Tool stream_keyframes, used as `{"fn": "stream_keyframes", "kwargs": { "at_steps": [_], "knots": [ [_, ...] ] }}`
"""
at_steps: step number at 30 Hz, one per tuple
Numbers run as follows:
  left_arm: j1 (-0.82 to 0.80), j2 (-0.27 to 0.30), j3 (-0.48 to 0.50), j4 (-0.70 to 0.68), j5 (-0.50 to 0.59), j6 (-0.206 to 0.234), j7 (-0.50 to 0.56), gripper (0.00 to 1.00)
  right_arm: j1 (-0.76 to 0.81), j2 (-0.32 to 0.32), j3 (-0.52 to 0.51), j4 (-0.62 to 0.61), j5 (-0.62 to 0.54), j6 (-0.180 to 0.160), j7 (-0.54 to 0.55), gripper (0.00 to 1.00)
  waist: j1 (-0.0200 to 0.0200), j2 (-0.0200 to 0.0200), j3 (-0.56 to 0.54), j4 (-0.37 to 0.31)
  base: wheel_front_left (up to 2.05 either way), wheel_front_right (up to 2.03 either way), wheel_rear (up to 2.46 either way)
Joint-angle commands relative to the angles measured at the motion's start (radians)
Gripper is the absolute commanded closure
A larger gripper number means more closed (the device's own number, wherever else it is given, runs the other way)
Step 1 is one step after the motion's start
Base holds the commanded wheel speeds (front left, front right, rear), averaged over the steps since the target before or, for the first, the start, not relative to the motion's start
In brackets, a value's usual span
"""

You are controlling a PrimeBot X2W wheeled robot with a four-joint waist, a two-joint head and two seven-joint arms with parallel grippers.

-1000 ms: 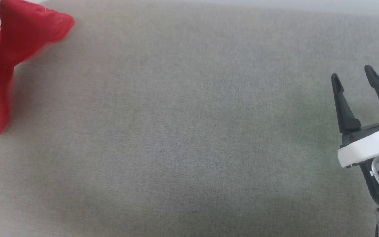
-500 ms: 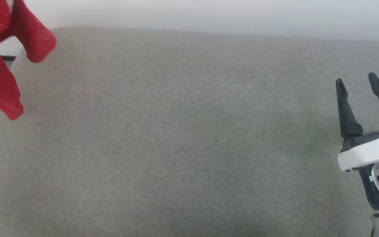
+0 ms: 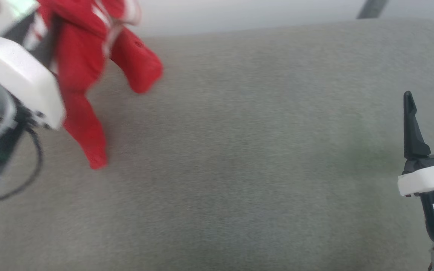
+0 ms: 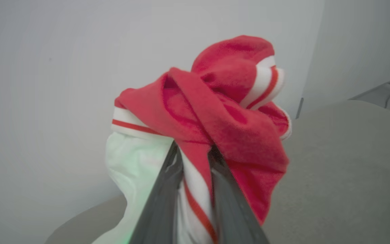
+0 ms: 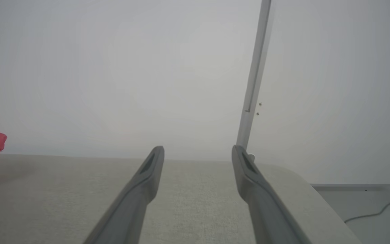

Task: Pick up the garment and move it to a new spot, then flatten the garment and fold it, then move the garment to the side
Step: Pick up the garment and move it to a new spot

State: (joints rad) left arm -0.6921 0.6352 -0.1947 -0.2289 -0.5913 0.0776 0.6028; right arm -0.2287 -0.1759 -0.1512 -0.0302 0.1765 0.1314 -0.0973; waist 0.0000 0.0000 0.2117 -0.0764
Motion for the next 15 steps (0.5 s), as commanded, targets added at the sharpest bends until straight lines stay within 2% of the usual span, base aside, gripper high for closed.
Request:
{"fn": "stream_keyframes", "kwargs": {
  "at_steps": [1,8,15],
  "knots": [
    [0.025,-0.01,-0.014,-0.015,0.004,0.011,0.013,1.0,0.011,0.009,-0.003,0.003,0.0,-0.001,-0.012,0.0,0.0,0.0,0.018,-0.05,0.0,0.0,0.0],
    [0.134,-0.059,-0.132,-0.021,0.003,0.027,0.089,1.0,0.02,0.044,0.009,0.044,0.007,-0.001,-0.04,0.0,0.0,0.0,0.045,-0.129,0.0,0.0,0.0],
    [0.237,-0.1,-0.254,0.129,0.044,0.022,0.089,1.0,0.009,0.064,0.056,0.103,0.016,-0.001,-0.074,0.0,0.0,0.0,0.061,-0.168,0.0,0.0,0.0]
  ]
}}
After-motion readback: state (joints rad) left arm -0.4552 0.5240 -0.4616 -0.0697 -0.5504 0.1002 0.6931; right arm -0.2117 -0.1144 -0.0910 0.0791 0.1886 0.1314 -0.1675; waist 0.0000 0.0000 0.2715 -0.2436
